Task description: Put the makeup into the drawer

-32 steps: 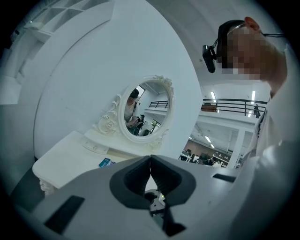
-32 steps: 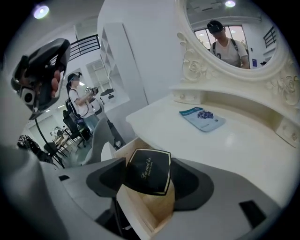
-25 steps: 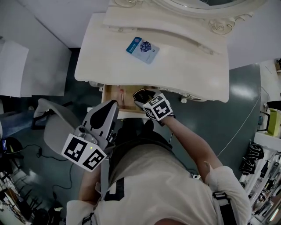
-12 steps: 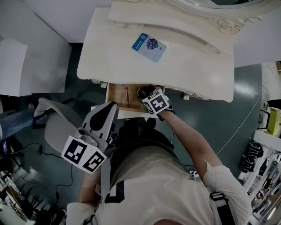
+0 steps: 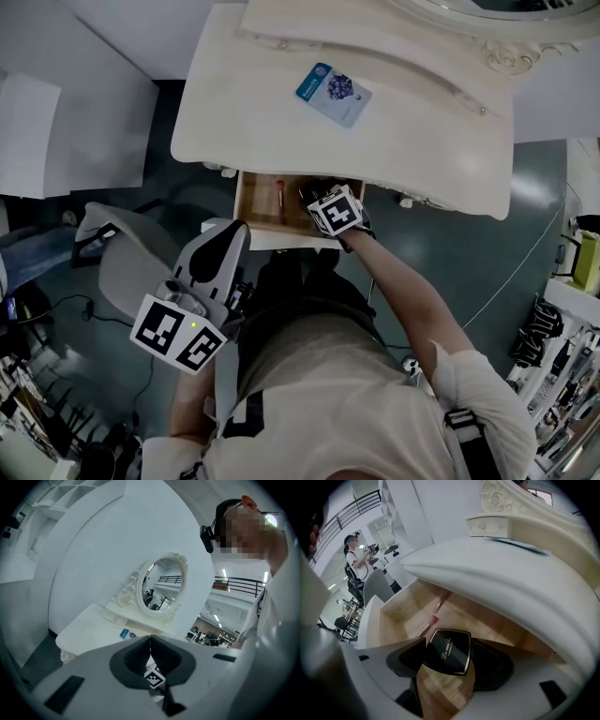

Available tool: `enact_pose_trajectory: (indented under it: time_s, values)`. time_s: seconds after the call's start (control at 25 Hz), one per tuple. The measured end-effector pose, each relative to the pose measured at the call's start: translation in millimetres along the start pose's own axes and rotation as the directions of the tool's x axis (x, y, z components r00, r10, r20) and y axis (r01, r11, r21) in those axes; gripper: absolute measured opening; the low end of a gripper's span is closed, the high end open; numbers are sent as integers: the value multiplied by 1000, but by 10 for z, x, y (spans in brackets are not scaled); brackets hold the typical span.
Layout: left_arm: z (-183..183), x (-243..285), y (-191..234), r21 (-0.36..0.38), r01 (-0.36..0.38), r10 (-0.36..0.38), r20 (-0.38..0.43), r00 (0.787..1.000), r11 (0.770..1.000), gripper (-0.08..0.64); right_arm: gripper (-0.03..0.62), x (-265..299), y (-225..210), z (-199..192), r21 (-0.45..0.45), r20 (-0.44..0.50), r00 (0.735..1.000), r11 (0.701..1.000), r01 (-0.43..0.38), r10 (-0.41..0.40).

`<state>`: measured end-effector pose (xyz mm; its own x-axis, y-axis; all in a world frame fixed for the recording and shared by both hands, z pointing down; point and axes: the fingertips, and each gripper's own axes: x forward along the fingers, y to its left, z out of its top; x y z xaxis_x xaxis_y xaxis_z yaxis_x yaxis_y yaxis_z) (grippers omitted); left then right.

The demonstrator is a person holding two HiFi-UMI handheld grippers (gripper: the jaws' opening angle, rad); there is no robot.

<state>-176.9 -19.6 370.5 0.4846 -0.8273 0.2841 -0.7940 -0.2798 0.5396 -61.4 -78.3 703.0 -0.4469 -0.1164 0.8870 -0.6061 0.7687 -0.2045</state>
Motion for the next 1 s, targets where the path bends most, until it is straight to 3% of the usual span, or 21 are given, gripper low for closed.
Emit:
enact_pose_trajectory:
  time_s: [0.48,0.6,1.0]
  values:
    - [-20,-10,24,6,-9,9,-15,1000,1000,58,313,181,-147,0,13,-9,999,998,54,-53]
    - [-8,16,-1,12,-3,3,-13,1000,1000,58,314,146,-91,22,-11,-1,999,999,34,-34]
    - [89,157,-231,56,31,-31,4,1000,998,58,314,-629,80,202,27,191,982,1000,-10,5]
